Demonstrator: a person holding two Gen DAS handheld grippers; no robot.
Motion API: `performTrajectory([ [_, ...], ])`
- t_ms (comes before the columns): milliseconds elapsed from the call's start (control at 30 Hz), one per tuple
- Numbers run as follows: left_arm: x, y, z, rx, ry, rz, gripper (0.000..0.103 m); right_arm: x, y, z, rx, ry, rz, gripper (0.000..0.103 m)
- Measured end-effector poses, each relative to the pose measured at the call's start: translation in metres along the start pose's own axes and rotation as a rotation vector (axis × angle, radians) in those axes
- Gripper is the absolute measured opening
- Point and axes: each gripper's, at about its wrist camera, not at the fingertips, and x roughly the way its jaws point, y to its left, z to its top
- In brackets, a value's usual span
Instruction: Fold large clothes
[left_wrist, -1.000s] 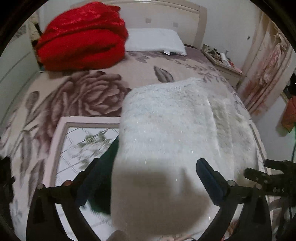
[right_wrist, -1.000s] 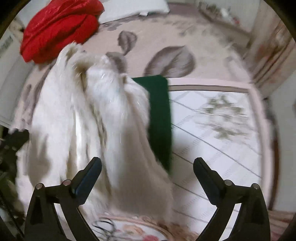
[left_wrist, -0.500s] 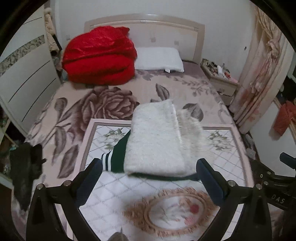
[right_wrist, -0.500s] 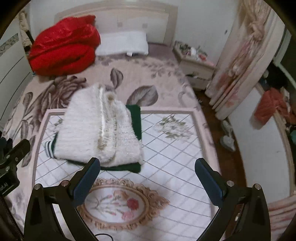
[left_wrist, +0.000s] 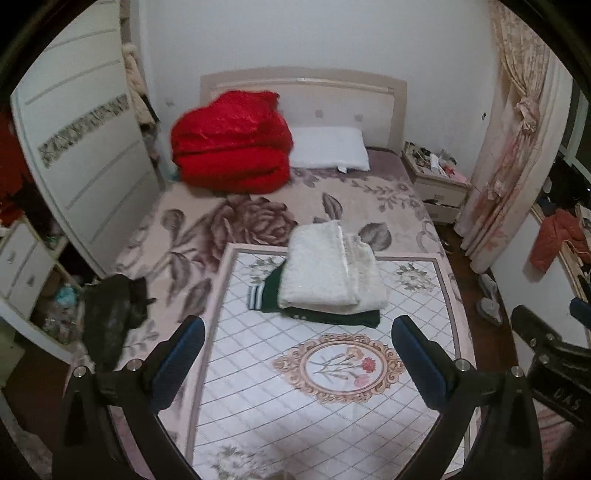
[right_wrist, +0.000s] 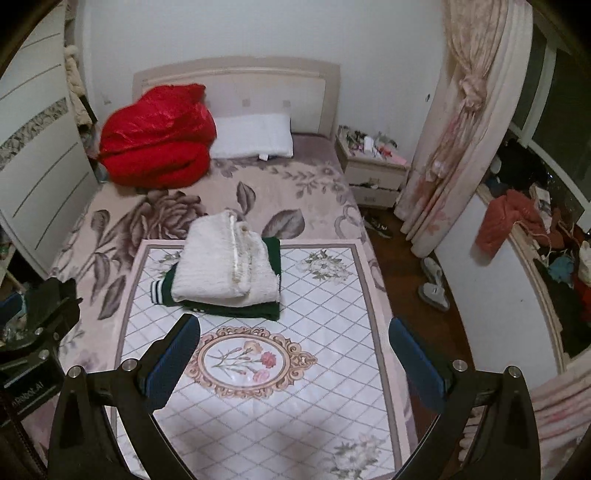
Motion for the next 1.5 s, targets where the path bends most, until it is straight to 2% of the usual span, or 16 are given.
performTrajectory([
  [133, -0.044, -0.001, -0.009, -0.004, -0.017, 0.012, 0.103, -0.060, -0.010, -0.010, -0.012, -0.050, 0.006, 0.103],
  [300, -0.088, -0.001, -0.020, -0.010, -0.029, 0.015, 0.103, -0.116, -0.025, -0.024, -0.001, -0.066, 0.020, 0.103],
  [700, -0.145, -0.006, -0.031, -0.007, -0.054, 0.023, 0.103, -0.199, -0.048, -0.038, 0.003, -0.121, 0.050, 0.103],
  [1500, -0.172, -0.008, -0.043, -0.030, -0.099, 0.034, 0.103, -0.230, -0.045, -0.034, -0.040, -0.155, 0.061, 0.103],
])
